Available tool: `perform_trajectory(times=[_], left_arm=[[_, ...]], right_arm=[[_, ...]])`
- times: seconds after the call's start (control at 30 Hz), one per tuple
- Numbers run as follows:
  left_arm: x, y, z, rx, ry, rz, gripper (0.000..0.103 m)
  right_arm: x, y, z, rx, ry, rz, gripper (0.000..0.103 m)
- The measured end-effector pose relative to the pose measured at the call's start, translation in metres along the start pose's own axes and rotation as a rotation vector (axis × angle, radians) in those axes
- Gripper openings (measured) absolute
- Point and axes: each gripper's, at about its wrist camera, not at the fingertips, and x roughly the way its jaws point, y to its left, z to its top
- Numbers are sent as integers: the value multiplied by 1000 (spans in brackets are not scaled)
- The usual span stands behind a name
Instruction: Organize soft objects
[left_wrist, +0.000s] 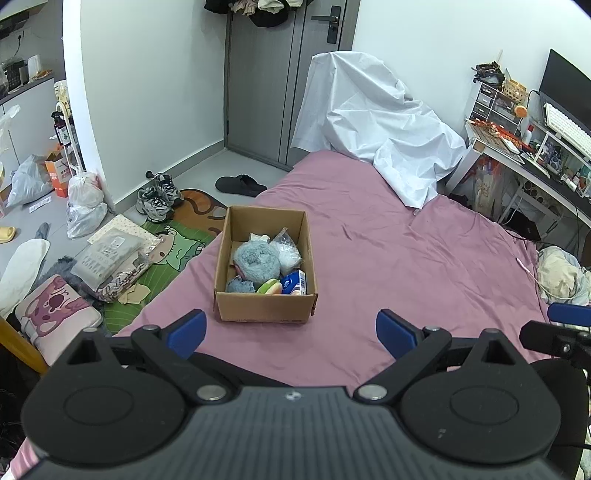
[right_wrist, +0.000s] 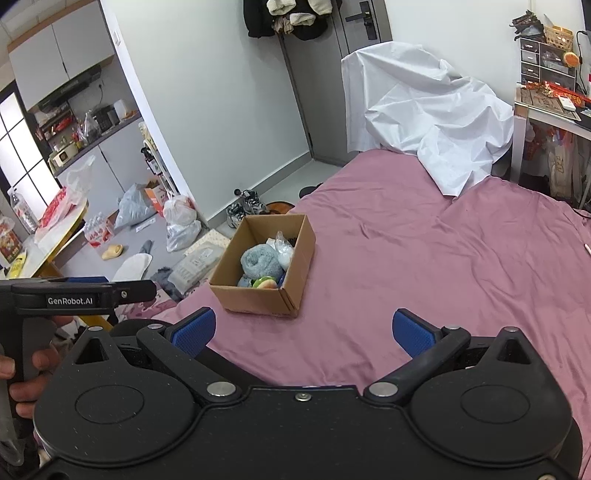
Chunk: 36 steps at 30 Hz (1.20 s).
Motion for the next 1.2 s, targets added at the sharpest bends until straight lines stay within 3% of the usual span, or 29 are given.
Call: perform_trajectory(times=[1.2], left_arm=[[-3, -4, 2, 1, 1, -10, 98]], right_arm=[[-2, -4, -1, 21, 15, -28, 103]])
